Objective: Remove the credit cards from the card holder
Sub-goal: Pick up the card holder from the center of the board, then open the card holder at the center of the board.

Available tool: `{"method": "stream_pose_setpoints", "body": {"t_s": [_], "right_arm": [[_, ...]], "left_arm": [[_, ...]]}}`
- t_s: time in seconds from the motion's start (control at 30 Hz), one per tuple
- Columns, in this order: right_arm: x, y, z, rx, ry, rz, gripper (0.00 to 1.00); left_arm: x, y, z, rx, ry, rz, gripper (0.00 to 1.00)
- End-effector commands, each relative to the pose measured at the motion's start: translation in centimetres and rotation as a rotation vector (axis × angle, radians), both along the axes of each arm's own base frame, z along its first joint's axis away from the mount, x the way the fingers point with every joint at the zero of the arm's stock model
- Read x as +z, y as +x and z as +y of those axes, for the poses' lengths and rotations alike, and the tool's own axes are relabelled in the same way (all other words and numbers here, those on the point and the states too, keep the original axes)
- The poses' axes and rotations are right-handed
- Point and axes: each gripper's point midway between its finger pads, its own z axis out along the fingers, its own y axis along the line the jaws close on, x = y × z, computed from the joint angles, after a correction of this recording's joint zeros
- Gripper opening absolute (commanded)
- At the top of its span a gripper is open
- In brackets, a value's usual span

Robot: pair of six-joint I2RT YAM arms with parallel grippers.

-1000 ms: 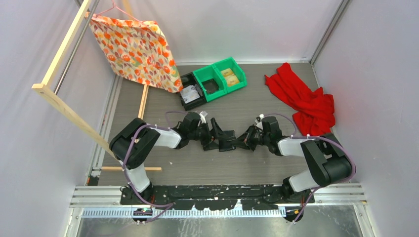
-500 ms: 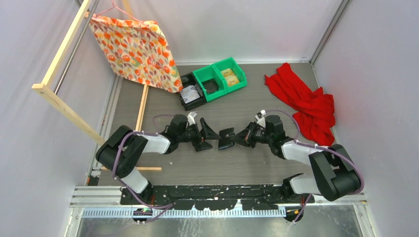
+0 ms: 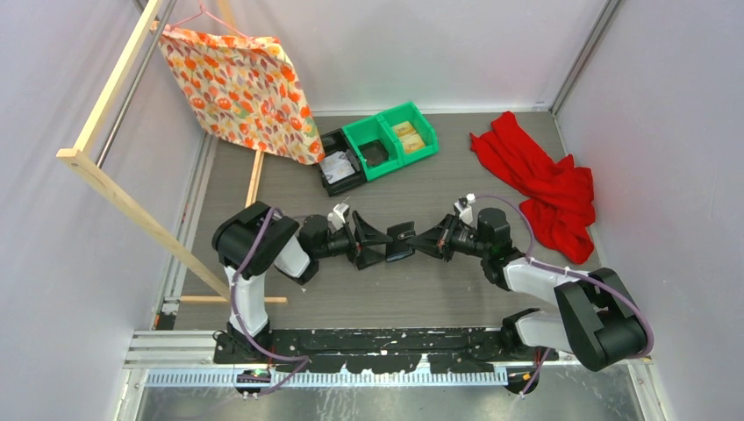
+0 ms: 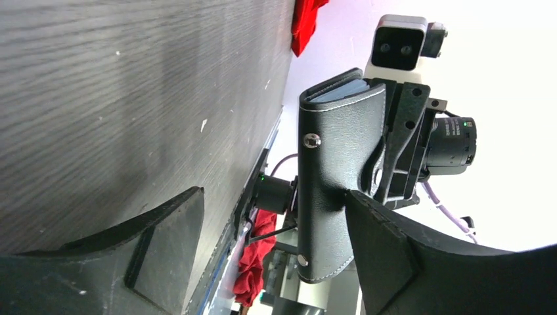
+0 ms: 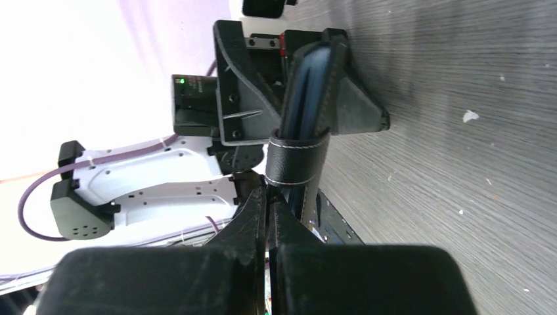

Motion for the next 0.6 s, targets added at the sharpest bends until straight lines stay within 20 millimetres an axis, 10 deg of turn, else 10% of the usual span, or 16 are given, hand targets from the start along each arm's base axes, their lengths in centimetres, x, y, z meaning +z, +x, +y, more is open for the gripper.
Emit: {"method": "stream_pose_setpoints", "body": {"t_s": [0.0,0.57], "right_arm": [[2.7,0.1,0.5,0.023,0.081,-0.068,0.01],[-0.4,-0.6,0.2,0.021,0.042,-0.004,0.01]], "left_arm": [[3.0,0.3,-0.5,0.001,-0.125,-0.086,0.78],[7.7,1.8,-1.8,-0.002,-0.219,-0.152,0.46]]}}
